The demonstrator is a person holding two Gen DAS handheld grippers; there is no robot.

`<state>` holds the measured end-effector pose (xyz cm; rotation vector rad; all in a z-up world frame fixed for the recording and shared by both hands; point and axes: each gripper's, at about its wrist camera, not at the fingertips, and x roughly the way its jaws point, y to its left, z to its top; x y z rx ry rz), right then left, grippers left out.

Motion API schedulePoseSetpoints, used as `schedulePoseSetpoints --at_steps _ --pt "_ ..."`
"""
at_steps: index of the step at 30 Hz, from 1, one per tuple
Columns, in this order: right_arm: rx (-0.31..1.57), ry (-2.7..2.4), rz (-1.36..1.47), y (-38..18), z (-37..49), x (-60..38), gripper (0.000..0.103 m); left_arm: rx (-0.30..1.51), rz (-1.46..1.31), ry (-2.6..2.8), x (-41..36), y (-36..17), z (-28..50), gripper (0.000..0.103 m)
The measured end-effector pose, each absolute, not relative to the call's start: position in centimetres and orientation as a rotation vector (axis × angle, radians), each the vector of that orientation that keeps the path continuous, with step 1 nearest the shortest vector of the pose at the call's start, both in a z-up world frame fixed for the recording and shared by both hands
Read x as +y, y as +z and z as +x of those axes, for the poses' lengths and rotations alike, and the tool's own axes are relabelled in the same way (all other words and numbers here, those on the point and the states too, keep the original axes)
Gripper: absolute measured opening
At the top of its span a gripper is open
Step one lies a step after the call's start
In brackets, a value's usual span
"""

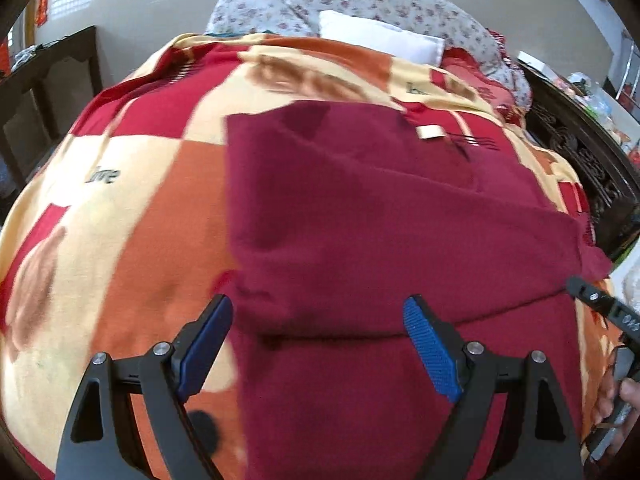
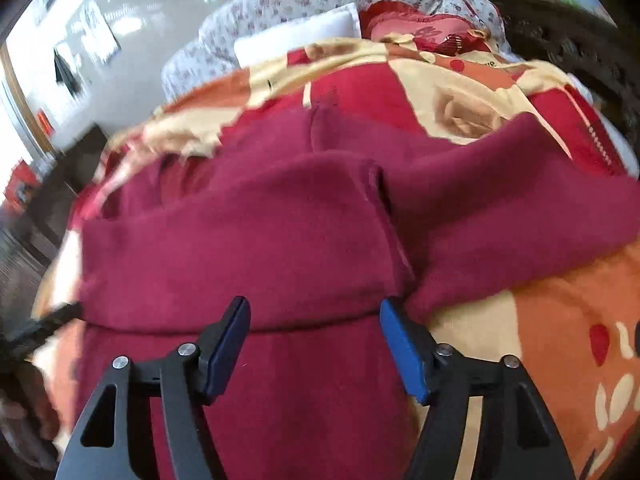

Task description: Fold small clothes

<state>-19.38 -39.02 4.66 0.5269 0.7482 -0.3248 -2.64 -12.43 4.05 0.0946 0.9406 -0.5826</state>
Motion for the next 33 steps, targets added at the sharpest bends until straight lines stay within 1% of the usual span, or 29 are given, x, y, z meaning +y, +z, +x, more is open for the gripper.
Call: schedulePoseSetpoints --at_steps 3,5,8,11,15,18,19,20,21,22,23,25,26,29,33 --pt "0.668 -0.418 0.544 5.9 -22.8 -42.0 0.072 0.949 0.112 -0.605 -14.4 3.8 -3.3 0.087" --pt "0.658 -0.514 0.591 5.5 -25.2 -45.4 0.072 0.937 0.140 -0.608 -15.6 3.8 -3.7 0.088" --pt "0.628 -0.681 0.737 4.3 -29.7 -51.4 0.072 0.932 0.162 -0.608 -16.8 3.5 -3.5 0.090" --pt "0.555 -0.821 0.872 3.4 -33.5 -56.6 0.073 0.944 0.143 -0.607 -16.9 3.3 -3.1 0.090" --pt "0.489 -0.860 1.032 1.5 -34.9 -61.9 0.073 0.943 0.100 -0.618 -16.3 3.8 -2.8 0.090" --pt "0.468 -0.878 1.076 -0.2 -34.4 -64.6 0.072 0.950 0.082 -0.615 -15.8 4.2 -2.5 0.090" --pt "0.449 -0.902 1.082 -0.5 -34.5 -65.0 0.060 0.950 0.081 -0.611 -15.7 4.3 -2.4 0.090" --pt "0.432 -0.913 1.080 -0.6 -34.4 -65.3 0.043 0.951 0.085 -0.609 -15.7 4.3 -2.3 0.090" --pt "0.422 -0.914 1.073 -0.7 -34.6 -65.4 0.036 0.952 0.088 -0.611 -15.7 4.4 -2.2 0.090" --pt "0.424 -0.908 1.066 -0.6 -34.6 -65.6 0.025 0.953 0.090 -0.616 -15.9 4.5 -2.1 0.090" --pt "0.423 -0.898 1.052 -0.4 -34.6 -65.5 0.018 0.950 0.088 -0.623 -16.0 4.6 -2.1 0.090" --pt "0.395 -0.872 1.017 0.5 -35.3 -65.6 0.011 0.942 0.078 -0.639 -16.3 5.0 -2.0 0.090" --pt "0.377 -0.862 1.003 1.0 -35.5 -65.4 0.010 0.939 0.066 -0.649 -16.4 5.2 -1.9 0.090" --pt "0.301 -0.810 0.926 4.1 -35.9 -64.1 0.009 0.939 0.044 -0.661 -16.5 5.5 -1.9 0.090" --pt "0.240 -0.669 0.740 10.1 -34.1 -59.7 0.009 0.936 0.029 -0.653 -15.7 5.8 -1.7 0.090"
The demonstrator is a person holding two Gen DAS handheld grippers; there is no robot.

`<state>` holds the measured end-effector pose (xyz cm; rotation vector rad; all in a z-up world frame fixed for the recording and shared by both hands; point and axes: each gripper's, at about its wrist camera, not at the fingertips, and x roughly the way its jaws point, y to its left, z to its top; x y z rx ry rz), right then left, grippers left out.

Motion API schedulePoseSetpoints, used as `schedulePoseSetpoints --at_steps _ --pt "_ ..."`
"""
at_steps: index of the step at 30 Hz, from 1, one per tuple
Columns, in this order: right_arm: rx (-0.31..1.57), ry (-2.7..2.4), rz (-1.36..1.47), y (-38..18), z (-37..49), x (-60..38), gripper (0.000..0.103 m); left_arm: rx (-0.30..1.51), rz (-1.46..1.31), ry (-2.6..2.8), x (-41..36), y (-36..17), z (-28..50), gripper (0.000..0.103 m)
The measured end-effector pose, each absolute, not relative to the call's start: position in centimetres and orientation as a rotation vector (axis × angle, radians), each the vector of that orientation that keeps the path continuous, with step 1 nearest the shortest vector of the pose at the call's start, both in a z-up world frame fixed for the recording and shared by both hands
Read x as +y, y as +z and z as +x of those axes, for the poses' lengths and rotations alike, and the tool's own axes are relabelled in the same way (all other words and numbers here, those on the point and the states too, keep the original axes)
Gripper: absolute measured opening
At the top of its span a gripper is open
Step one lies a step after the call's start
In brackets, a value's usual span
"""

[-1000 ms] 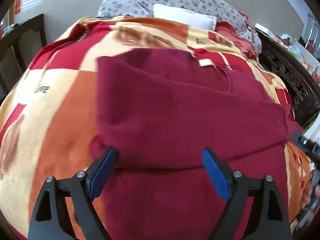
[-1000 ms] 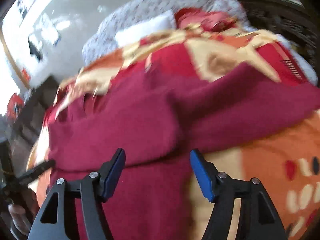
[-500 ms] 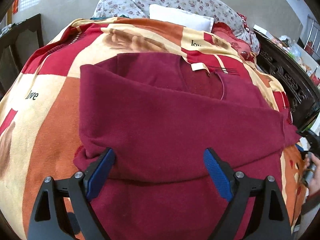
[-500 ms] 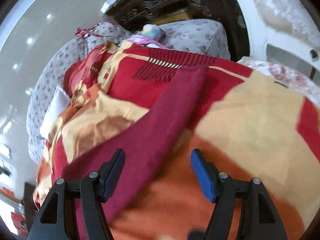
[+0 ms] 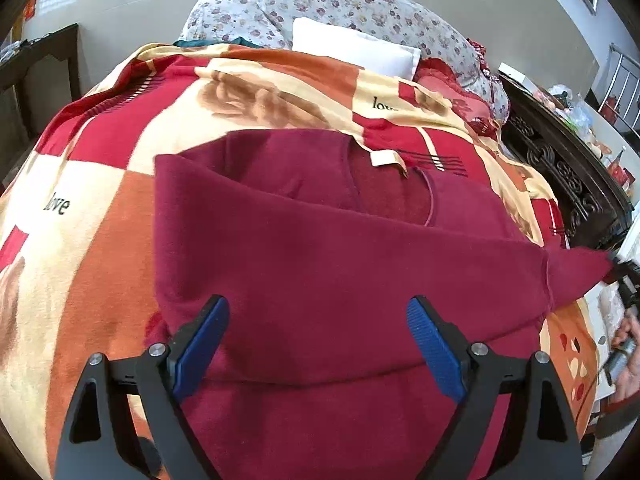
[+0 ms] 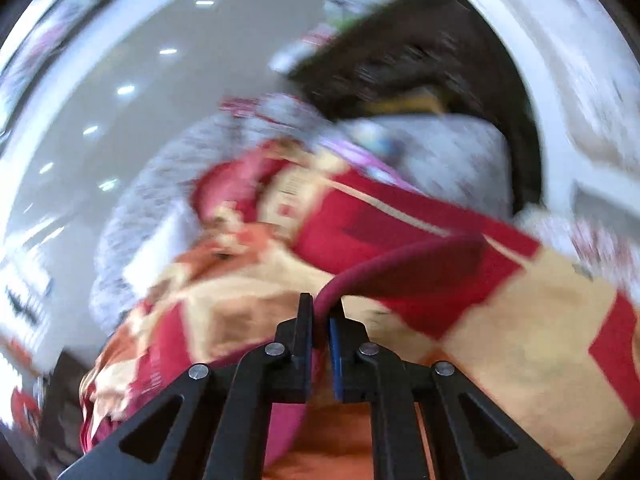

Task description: Fold small clothes

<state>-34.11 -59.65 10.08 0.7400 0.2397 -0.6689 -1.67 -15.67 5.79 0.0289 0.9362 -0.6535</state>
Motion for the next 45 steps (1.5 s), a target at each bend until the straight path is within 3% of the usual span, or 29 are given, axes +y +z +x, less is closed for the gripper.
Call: schedulePoseSetpoints --at_steps 7,10,14,16,18,23,31,34,35,37,38,45 --pt "0.302 -0.203 0.469 16.7 -24.5 -44.3 0.008 0.903 -0.047 -0.613 -11.8 7.7 -0.2 0.090" --pt "0.440 -0.015 0.344 14.9 -18.5 -35.7 0.008 0.899 -0.097 -0.592 -10.2 7.9 0.6 0.090" --pt "0.685 0.083 0.181 8.5 -11.6 -27.6 0.013 0.947 -0.153 -0.588 -9.2 6.9 1.4 0.090" --pt "0.786 0.100 0.194 6.1 -10.0 -26.8 0.019 0.964 -0.157 -0.599 -9.4 6.3 1.4 0.090" --pt "0.772 0.088 0.222 5.9 -10.7 -27.5 0.025 0.961 -0.146 -0.610 -9.7 6.1 1.3 0.090" --pt "0.677 0.049 0.259 8.4 -14.9 -29.6 0.062 0.966 -0.129 -0.648 -11.1 5.8 0.7 0.090" --pt "0.664 0.020 0.420 7.6 -17.8 -33.1 0.062 1.010 -0.016 -0.660 -15.7 4.4 0.4 0.088" --pt "0.665 0.028 0.442 7.3 -18.6 -33.5 0.062 1.050 0.000 -0.659 -16.5 3.5 0.7 0.062" --pt "0.663 0.026 0.438 7.4 -18.8 -33.6 0.062 1.074 -0.007 -0.674 -16.8 3.1 0.9 0.048" --pt "0.661 0.022 0.434 7.4 -19.1 -33.7 0.062 1.112 -0.022 -0.679 -16.9 2.4 1.1 0.033" --pt "0.658 0.020 0.437 7.4 -19.2 -33.8 0.062 1.111 -0.018 -0.672 -16.8 2.3 1.1 0.013" --pt "0.619 0.004 0.438 8.6 -20.1 -34.2 0.062 0.943 -0.012 -0.728 -15.2 7.8 -0.3 0.010"
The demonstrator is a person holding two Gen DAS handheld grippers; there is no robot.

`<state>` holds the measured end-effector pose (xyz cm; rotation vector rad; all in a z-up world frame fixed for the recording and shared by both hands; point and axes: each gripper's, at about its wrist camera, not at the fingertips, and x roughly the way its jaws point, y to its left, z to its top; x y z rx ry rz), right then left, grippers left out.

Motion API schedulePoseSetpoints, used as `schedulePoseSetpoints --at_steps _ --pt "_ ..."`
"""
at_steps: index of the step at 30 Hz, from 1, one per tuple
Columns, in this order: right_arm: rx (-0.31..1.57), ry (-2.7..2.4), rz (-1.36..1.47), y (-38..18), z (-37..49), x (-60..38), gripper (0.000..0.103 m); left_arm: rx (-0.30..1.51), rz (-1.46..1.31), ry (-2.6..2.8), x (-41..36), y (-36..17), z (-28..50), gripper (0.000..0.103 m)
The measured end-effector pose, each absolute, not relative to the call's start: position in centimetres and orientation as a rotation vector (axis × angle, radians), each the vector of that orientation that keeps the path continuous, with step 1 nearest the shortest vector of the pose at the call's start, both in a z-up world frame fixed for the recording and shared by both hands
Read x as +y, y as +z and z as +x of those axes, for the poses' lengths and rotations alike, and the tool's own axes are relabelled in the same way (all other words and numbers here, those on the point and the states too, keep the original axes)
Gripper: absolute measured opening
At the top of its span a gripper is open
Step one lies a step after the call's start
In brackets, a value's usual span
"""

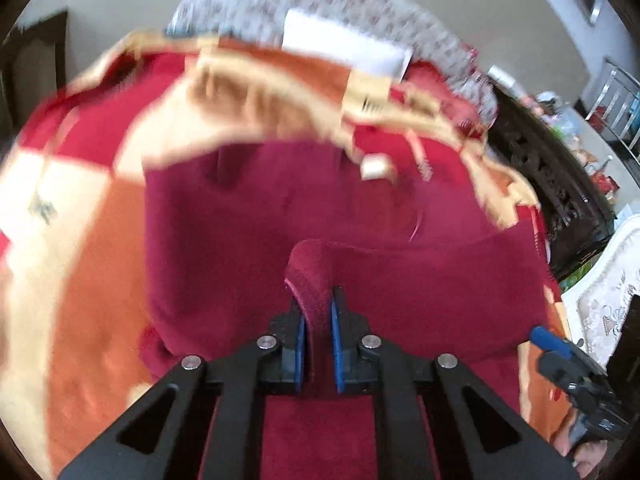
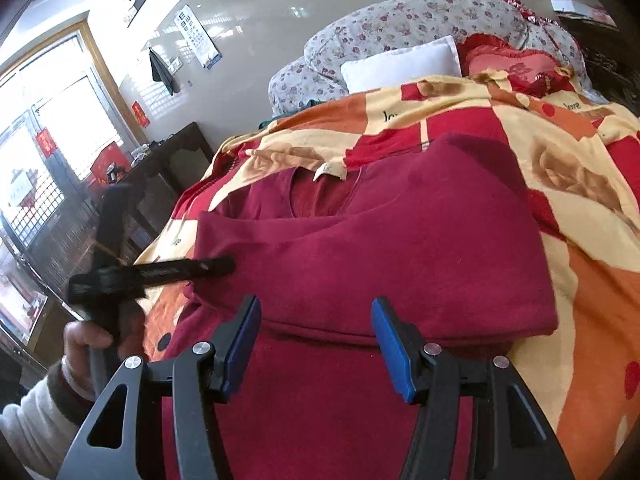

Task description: Fold small clothes

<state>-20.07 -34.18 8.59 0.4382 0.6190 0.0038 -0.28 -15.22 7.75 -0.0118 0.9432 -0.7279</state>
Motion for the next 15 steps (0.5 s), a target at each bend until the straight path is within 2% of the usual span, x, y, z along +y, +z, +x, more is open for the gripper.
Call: schedulePoseSetpoints --at_steps 4,8,10,13,15 --pt "0.554 -0.033 0.417 10.5 -20.7 -34.9 0.062 0.895 -0.011 -0.686 -12.6 10.4 1.3 0.010" --pt "0.519 -0.087 0.453 11.1 -20.0 -36.8 0.062 0.967 -0.009 -0.612 -11.2 7.3 3.2 0.010" --pt "0.582 -0.139 0.430 10.1 -18.1 -37.3 0.062 1.019 -0.019 -0.611 -11.3 5.3 3.7 0.010" --pt "0.686 -0.293 0.350 8.1 -15.4 -38.3 0.052 1.020 0.009 -0.591 -11.8 3.7 3.8 0.010" --pt "0.756 -0.310 0.360 6.2 -14.0 -39.8 0.049 1.017 0.002 -0.585 -12.0 3.5 4.3 0.011"
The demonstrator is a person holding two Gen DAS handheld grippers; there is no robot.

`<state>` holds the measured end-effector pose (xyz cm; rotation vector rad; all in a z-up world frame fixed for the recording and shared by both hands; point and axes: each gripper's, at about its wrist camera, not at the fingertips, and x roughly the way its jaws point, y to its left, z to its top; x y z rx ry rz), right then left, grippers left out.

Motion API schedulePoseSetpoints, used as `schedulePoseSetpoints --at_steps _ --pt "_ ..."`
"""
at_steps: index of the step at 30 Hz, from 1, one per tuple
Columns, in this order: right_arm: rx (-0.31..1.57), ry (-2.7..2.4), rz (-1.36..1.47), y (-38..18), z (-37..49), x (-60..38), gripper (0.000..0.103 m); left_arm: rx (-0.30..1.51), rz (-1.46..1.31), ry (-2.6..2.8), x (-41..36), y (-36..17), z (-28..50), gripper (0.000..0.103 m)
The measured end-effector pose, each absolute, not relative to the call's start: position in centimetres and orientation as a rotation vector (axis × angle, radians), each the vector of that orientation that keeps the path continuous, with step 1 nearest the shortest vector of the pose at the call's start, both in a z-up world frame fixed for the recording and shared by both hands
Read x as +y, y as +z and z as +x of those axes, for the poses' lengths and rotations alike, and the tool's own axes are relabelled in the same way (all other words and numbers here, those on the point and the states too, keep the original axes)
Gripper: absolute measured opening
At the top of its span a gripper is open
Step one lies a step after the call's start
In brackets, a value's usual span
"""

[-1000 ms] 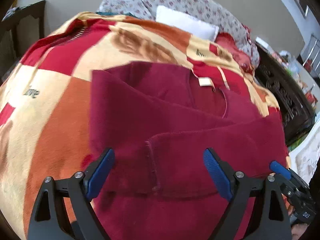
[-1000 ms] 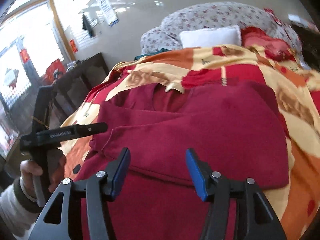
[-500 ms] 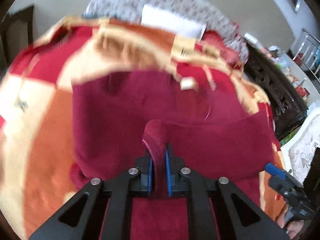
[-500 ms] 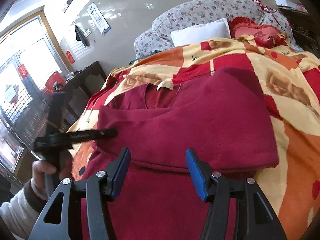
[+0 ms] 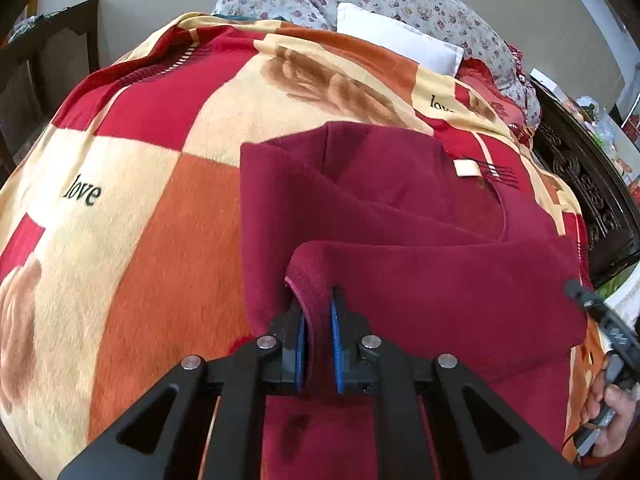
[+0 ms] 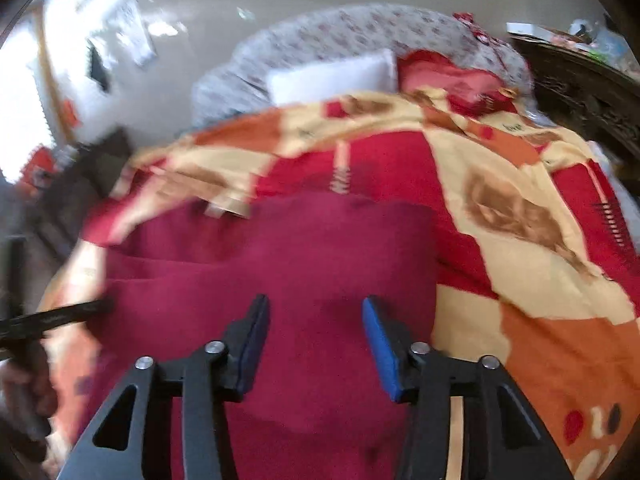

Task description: Fold small clothes

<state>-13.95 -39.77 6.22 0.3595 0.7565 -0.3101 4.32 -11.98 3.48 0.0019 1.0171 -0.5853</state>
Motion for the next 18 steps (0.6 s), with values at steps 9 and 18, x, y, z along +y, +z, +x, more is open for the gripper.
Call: schedulePoseSetpoints --at_steps 9,18 --pt "0.763 -0.293 0.331 7.7 -18.5 -38.7 0.047 0.991 0.038 -0.600 -10.4 4.5 2.4 0.024" --pt "0.831 -0.400 0.278 4.0 -19.6 -39.2 0.048 0.944 0.106 -0.559 -10.3 3.2 0.3 0.042"
